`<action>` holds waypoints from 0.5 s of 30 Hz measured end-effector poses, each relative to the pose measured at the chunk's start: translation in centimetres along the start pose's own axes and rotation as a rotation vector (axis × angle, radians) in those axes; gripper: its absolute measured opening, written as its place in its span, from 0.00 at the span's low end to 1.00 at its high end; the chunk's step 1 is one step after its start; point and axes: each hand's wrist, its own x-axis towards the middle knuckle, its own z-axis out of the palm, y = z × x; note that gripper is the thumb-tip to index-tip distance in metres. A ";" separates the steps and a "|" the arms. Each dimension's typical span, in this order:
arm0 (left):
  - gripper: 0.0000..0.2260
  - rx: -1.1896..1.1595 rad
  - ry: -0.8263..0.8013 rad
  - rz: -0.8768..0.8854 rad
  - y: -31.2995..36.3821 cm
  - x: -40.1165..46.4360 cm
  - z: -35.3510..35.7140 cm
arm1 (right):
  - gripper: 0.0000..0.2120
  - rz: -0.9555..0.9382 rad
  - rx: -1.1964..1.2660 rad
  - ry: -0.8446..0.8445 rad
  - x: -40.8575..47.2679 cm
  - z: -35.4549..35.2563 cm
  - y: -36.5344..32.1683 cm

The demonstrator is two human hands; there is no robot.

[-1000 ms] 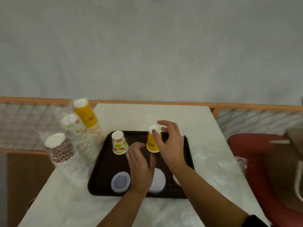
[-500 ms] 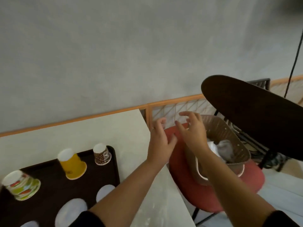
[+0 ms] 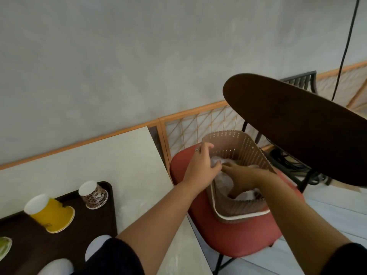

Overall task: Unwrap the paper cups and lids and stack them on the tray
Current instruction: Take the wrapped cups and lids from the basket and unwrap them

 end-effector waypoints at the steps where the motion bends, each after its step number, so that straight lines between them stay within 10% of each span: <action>1: 0.20 0.000 -0.007 -0.007 -0.1 0.2 0.1 | 0.50 -0.007 0.010 0.012 0.1 0.0 0.1; 6: 0.24 0.022 -0.143 -0.045 0.3 1.2 0.4 | 0.41 0.005 0.113 0.259 1.0 0.5 1.2; 10: 0.29 0.074 -0.329 -0.074 0.8 2.0 0.3 | 0.51 -0.025 0.074 0.200 1.2 1.0 2.1; 15: 0.37 0.032 -0.383 -0.127 1.0 2.3 0.1 | 0.33 -0.137 0.153 0.446 1.8 1.0 2.5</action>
